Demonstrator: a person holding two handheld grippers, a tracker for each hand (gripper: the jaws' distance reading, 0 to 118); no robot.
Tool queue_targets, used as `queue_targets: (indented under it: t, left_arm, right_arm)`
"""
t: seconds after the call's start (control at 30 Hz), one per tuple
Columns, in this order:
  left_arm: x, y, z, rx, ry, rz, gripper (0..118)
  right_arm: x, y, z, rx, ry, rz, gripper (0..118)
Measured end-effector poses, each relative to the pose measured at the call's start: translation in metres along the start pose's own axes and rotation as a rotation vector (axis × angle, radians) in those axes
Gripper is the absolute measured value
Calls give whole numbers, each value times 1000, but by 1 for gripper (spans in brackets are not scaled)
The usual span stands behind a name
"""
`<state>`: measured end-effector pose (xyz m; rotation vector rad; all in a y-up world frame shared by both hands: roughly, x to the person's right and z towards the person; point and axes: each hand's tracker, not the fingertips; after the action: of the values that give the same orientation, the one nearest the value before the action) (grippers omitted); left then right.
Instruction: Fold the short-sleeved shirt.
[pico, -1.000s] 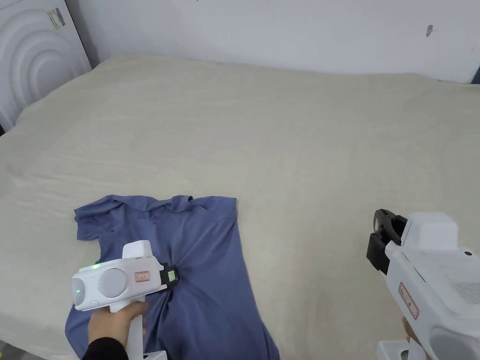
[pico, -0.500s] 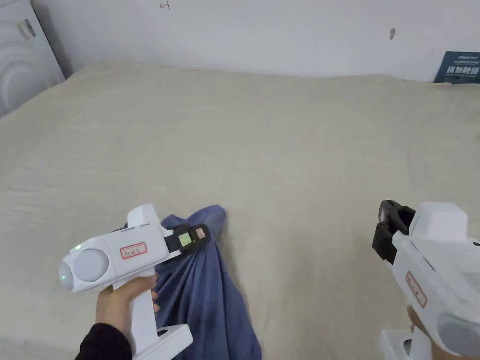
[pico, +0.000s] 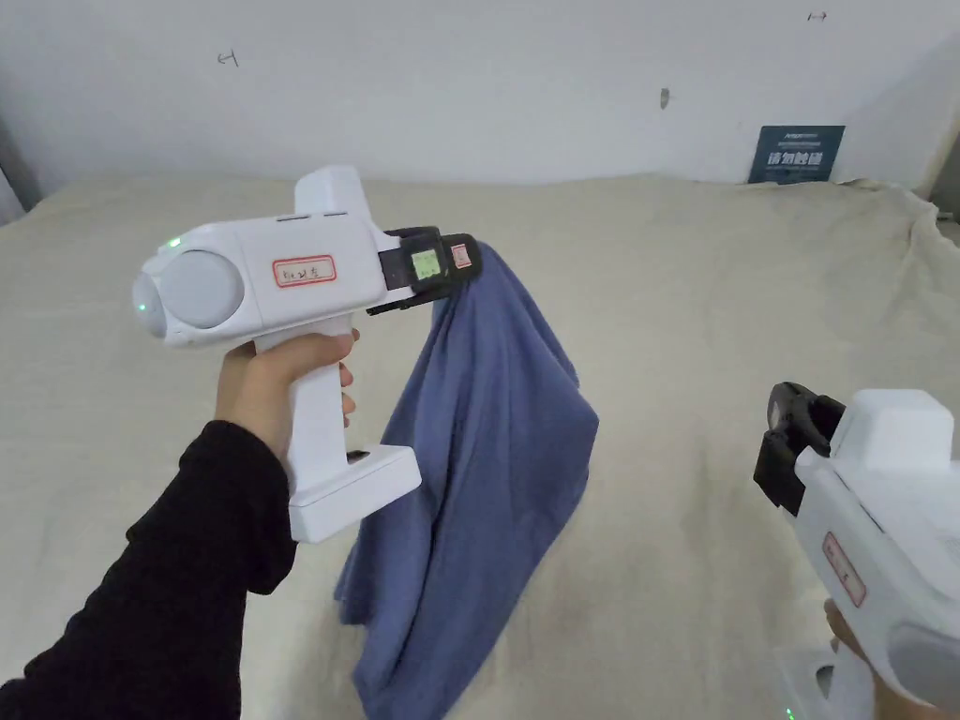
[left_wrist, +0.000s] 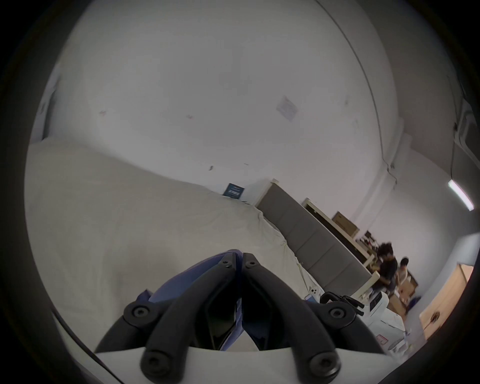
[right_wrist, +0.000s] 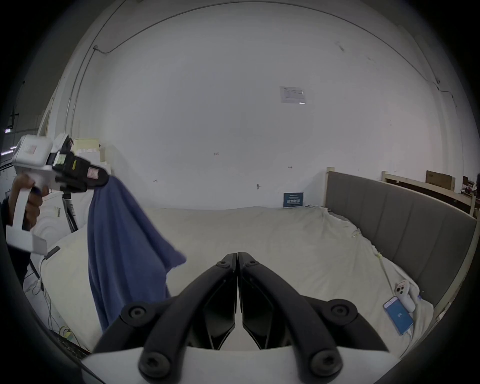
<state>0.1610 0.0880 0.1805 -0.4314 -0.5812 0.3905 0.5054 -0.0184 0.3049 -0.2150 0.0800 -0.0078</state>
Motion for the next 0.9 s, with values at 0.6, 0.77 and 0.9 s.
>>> queue_targets:
  t: [0.6, 0.77, 0.9]
  left_arm:
    - [70, -128, -158, -432, -123, -247, 0]
    - [45, -186, -179, -573, -23, -266, 0]
    - [25, -227, -199, -683, 117, -280, 0]
  right_arm:
    - [75, -11, 25, -8, -161, -15, 1]
    - [79, -21, 25, -29, -168, -20, 1]
    - [74, -28, 22, -46, -158, -34, 1]
